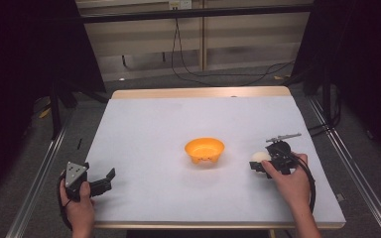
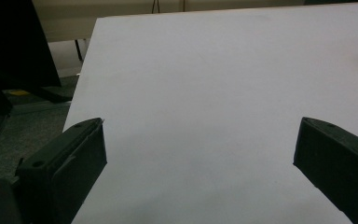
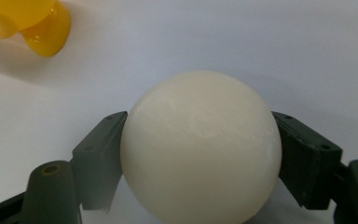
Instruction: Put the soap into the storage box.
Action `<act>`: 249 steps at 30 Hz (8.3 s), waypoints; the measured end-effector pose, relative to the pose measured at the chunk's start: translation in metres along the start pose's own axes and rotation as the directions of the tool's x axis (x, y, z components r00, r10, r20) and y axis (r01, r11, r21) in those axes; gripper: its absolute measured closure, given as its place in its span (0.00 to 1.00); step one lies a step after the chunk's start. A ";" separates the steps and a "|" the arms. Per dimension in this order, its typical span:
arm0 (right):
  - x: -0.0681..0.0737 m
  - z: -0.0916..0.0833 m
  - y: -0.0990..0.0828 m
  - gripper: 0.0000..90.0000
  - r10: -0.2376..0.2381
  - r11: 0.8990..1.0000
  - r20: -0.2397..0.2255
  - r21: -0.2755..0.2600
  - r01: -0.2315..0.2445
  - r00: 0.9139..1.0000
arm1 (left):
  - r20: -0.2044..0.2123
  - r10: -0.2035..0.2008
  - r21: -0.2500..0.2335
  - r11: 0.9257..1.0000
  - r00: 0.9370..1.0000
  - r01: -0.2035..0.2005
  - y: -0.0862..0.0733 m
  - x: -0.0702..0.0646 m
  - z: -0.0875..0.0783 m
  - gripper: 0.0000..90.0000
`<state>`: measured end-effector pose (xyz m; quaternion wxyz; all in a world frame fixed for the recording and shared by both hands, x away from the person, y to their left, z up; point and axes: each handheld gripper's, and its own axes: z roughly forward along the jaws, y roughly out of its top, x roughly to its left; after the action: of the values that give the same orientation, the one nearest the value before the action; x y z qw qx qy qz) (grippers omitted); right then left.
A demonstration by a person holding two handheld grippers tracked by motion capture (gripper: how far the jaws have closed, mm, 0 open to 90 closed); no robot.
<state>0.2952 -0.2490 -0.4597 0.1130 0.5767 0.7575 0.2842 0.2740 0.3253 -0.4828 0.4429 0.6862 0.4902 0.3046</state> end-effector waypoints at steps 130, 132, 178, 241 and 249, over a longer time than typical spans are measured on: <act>0.104 0.021 0.105 0.27 -0.223 0.973 -0.140 0.025 0.228 0.965 | 0.018 -0.004 0.007 1.000 1.000 0.004 0.000 0.000 0.002 0.03; 0.105 0.022 0.106 0.27 -0.231 0.971 -0.142 0.026 0.236 0.963 | 0.018 -0.004 0.007 1.000 1.000 0.004 0.000 0.000 0.002 0.03; 0.135 0.060 0.107 0.27 -0.209 0.971 -0.123 0.095 0.221 0.970 | 0.019 -0.007 0.008 1.000 1.000 0.006 0.001 0.001 0.002 0.03; 0.063 0.010 0.071 0.04 -0.086 0.996 -0.041 -0.003 0.086 0.995 | 0.018 0.000 0.008 1.000 1.000 0.000 0.001 0.000 0.002 0.03; 0.048 0.008 0.058 0.04 -0.064 0.998 -0.021 -0.005 0.064 0.998 | 0.018 0.000 0.007 1.000 1.000 0.000 0.001 0.000 0.002 0.03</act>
<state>0.3316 -0.1910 -0.4262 0.1154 0.5489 0.7760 0.2884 0.2757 0.3242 -0.4832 0.4451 0.6903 0.4871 0.2967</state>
